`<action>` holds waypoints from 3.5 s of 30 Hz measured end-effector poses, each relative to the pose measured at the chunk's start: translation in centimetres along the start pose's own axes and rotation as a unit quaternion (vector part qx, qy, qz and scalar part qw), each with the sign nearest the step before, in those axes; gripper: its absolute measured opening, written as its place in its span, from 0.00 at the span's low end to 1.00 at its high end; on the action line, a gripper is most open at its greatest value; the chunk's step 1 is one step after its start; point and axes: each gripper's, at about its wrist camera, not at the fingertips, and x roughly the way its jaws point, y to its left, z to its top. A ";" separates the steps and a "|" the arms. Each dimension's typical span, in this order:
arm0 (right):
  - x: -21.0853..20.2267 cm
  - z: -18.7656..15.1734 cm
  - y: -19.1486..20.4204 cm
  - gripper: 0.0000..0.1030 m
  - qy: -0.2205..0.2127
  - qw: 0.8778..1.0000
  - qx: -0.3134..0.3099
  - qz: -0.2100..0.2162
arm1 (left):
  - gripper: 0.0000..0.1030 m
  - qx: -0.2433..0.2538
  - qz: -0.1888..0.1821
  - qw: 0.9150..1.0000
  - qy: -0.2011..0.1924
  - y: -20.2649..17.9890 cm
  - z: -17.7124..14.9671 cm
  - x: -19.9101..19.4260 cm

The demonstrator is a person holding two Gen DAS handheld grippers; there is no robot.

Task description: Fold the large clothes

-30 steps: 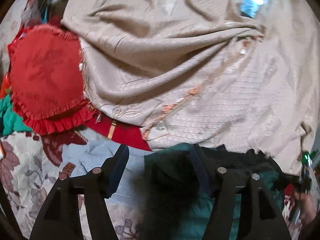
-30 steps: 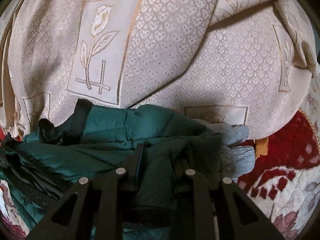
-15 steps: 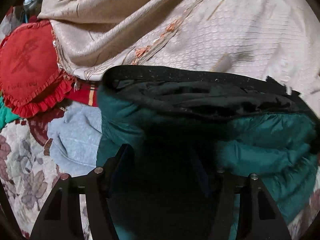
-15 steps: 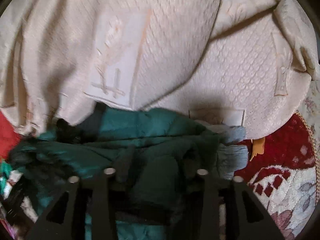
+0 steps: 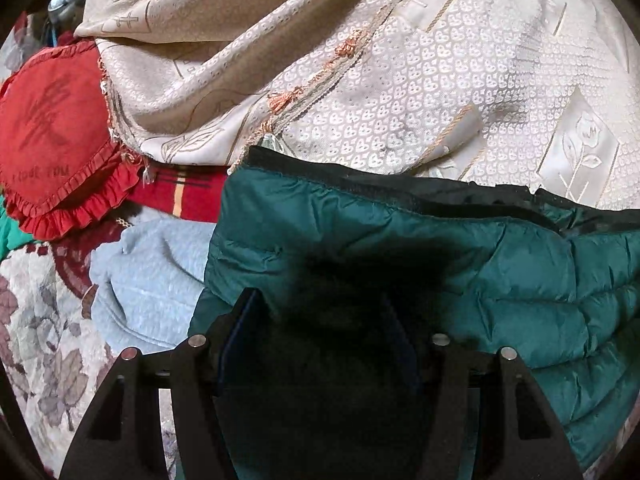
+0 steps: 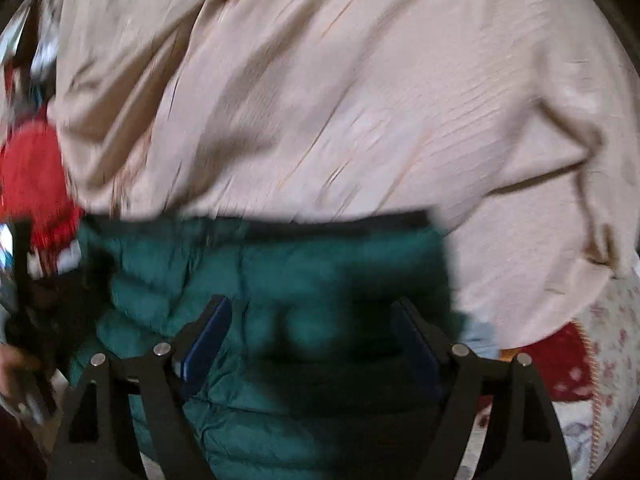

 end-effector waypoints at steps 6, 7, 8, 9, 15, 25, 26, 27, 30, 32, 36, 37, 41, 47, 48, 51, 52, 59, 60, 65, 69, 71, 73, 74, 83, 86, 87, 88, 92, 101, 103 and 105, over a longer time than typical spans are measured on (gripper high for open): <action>7.1 0.4 0.9 0.82 0.023 0.999 0.000 -0.039 | 0.42 0.013 0.004 1.000 -0.006 0.0 0.8 1.1; 7.8 0.3 0.6 0.82 0.024 0.999 0.006 -0.044 | 0.42 0.013 0.004 1.000 -0.007 0.0 0.9 1.2; 8.4 0.4 0.2 0.82 0.026 0.998 0.014 -0.046 | 0.43 0.013 0.004 1.000 -0.008 -0.1 1.0 1.4; 9.2 0.7 -0.3 0.82 0.029 0.998 0.024 -0.049 | 0.43 0.013 0.005 1.000 -0.009 -0.1 1.2 1.7; 11.1 0.4 -1.1 0.84 0.030 0.997 0.031 -0.057 | 0.48 0.004 0.003 1.000 -0.014 0.0 1.6 2.9; 6.0 0.1 -1.1 0.84 0.015 0.999 0.048 -0.015 | 0.51 0.005 0.005 1.000 -0.018 0.2 1.3 3.3; 5.2 -0.1 -1.0 0.84 0.010 0.999 0.043 -0.011 | 0.51 0.005 0.006 1.000 -0.017 0.2 1.3 3.3; 4.2 -0.5 -0.9 0.85 0.005 1.000 0.028 -0.013 | 0.51 0.005 0.007 1.000 -0.016 0.1 1.3 3.3; 3.2 -1.0 -1.1 0.85 -0.002 0.998 0.001 -0.062 | 0.51 0.007 0.008 1.000 -0.012 0.0 1.4 3.5; 3.8 -0.4 -2.8 0.85 0.005 0.996 0.014 -0.084 | 0.52 0.010 0.011 1.000 -0.008 -0.1 1.5 3.7; 7.4 -1.0 -5.4 0.87 0.038 0.993 0.054 -0.099 | 0.53 0.022 0.018 1.000 -0.003 -0.5 1.6 4.2; 7.9 -1.1 -5.3 0.88 0.037 0.993 0.051 -0.103 | 0.53 0.025 0.020 1.000 -0.001 -0.6 1.6 4.3; 8.4 -0.6 -5.2 0.90 0.044 0.992 0.051 -0.109 | 0.53 0.031 0.014 0.999 0.006 -0.3 1.7 3.9; 4.3 -0.5 -5.3 0.90 0.034 0.995 0.051 -0.083 | 0.53 0.020 0.002 1.000 0.004 0.7 1.1 1.9; 3.5 -0.8 -5.2 0.90 0.031 0.995 0.051 -0.076 | 0.53 0.018 -0.001 1.000 0.003 1.0 0.9 1.4; 1.6 -1.8 -4.9 0.90 0.025 0.997 0.045 -0.064 | 0.53 0.011 -0.007 1.000 0.003 1.6 0.4 0.5; 1.7 -2.2 -4.2 0.90 0.023 0.997 0.044 -0.061 | 0.53 0.007 -0.010 1.000 0.002 1.9 0.2 0.1; 3.3 -3.2 -4.2 0.92 0.050 0.993 0.060 -0.093 | 0.53 0.001 -0.015 1.000 -0.002 3.2 -1.5 -1.9; 4.0 -3.3 -4.5 0.95 0.061 0.991 0.071 -0.094 | 0.53 0.003 -0.014 1.000 -0.002 3.3 -1.7 -2.2; 3.9 -3.4 -4.4 0.96 0.063 0.990 0.067 -0.103 | 0.53 -0.004 -0.022 1.000 0.004 4.2 -2.8 -3.1; 2.0 -4.3 -4.6 0.96 0.062 0.991 0.082 -0.087 | 0.53 -0.009 -0.029 1.000 0.005 4.6 -3.7 -3.6; 1.2 -5.0 -4.5 0.96 0.063 0.991 0.083 -0.081 | 0.53 -0.013 -0.032 0.999 0.006 4.9 -4.0 -3.9; 0.7 -5.4 -4.6 0.96 0.063 0.992 0.084 -0.075 | 0.53 -0.016 -0.034 0.999 0.007 5.1 -4.2 -4.0; 0.3 -5.7 -4.6 0.96 0.063 0.992 0.087 -0.071 | 0.53 -0.020 -0.036 0.999 0.008 5.2 -4.4 -4.1; -0.6 -6.8 -4.1 0.96 0.062 0.992 0.095 -0.056 | 0.53 -0.029 -0.038 0.999 0.014 5.9 -5.1 -4.6; -1.1 -6.6 -3.1 0.96 0.058 0.993 0.087 -0.049 | 0.53 -0.031 -0.039 0.999 0.017 6.1 -5.6 -4.7; -1.2 -6.6 -2.4 0.96 0.058 0.994 0.080 -0.044 | 0.53 -0.032 -0.040 0.999 0.017 6.1 -5.7 -4.7; -1.2 -6.6 -1.8 0.96 0.059 0.995 0.074 -0.040 | 0.53 -0.033 -0.042 0.998 0.018 6.2 -5.8 -4.7; -1.0 -6.5 0.8 0.96 0.064 0.997 0.048 -0.019 | 0.53 -0.040 -0.048 0.998 0.023 6.3 -6.3 -4.5; 3.2 -5.6 5.2 0.97 0.091 0.996 0.000 -0.021 | 0.53 -0.062 -0.063 0.995 0.040 7.0 -6.8 -3.0; 4.2 -5.2 5.0 1.00 0.096 0.995 0.010 -0.023 | 0.53 -0.073 -0.073 0.994 0.045 7.3 -6.9 -2.5; 4.5 -4.9 4.7 1.00 0.098 0.995 0.021 -0.024 | 0.53 -0.082 -0.082 0.992 0.050 7.5 -7.1 -2.2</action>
